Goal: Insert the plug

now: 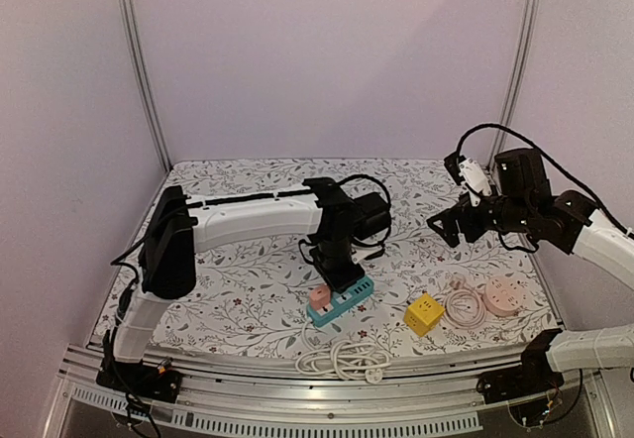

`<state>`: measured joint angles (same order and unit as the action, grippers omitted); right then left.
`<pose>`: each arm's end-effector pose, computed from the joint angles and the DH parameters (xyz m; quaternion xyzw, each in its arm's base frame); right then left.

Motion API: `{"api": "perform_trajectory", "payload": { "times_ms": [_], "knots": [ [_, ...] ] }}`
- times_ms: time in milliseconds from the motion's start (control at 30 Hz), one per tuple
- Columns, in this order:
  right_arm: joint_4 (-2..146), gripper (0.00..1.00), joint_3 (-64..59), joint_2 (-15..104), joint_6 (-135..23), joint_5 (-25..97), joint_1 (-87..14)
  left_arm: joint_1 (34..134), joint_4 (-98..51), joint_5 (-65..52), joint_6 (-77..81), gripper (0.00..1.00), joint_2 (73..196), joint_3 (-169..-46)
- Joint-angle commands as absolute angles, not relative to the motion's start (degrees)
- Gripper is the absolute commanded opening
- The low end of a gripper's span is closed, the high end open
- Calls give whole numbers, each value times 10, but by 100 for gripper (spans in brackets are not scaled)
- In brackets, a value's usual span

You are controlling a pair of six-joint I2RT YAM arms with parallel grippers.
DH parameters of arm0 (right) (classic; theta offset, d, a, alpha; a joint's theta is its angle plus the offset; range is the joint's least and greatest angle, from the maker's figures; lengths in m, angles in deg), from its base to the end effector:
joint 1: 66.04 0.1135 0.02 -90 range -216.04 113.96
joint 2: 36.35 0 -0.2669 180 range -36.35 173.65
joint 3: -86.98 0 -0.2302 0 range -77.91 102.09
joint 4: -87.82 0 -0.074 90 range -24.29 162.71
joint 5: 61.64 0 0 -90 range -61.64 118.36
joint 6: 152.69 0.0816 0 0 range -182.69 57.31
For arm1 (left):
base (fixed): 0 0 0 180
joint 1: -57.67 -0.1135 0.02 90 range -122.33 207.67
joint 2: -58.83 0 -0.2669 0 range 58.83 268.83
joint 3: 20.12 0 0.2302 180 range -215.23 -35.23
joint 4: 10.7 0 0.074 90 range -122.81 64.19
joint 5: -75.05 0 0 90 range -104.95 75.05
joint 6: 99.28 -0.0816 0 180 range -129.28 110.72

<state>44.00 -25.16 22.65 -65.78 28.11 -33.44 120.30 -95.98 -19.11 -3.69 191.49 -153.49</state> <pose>0.2003 0.1277 0.2886 -0.2708 0.8445 0.1158 0.4473 0.2102 -0.3931 0.1579 0.4751 0.8779 0.0035 0.0595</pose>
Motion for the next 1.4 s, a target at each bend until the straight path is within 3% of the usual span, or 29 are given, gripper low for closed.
{"api": "perform_trajectory", "payload": {
  "times_ms": [0,233,533,667,800,900,967,1200,1367],
  "knots": [
    [438,99,-265,213,-642,258,-337,1210,-984,-195,-34,6,1936,-1481],
    [438,99,-267,212,-632,250,-337,1210,-913,-206,-11,27,1882,-1409],
    [428,99,-245,227,-597,240,-337,1206,-884,-226,-7,76,1851,-1432],
    [415,99,-235,232,-573,221,-336,1201,-881,-216,-4,84,1841,-1458],
    [387,99,-227,240,-525,169,-337,1192,-874,-203,8,85,1827,-1490],
    [343,99,-216,252,-477,110,-339,1191,-872,-204,12,98,1822,-1517],
    [305,99,-202,265,-432,96,-352,1195,-872,-193,12,99,1822,-1537],
    [192,99,-156,356,-351,193,-463,1237,-868,-183,20,100,1843,-1605],
    [199,99,-173,394,-371,287,-473,1275,-852,-166,28,99,1884,-1646]
  ]
}}
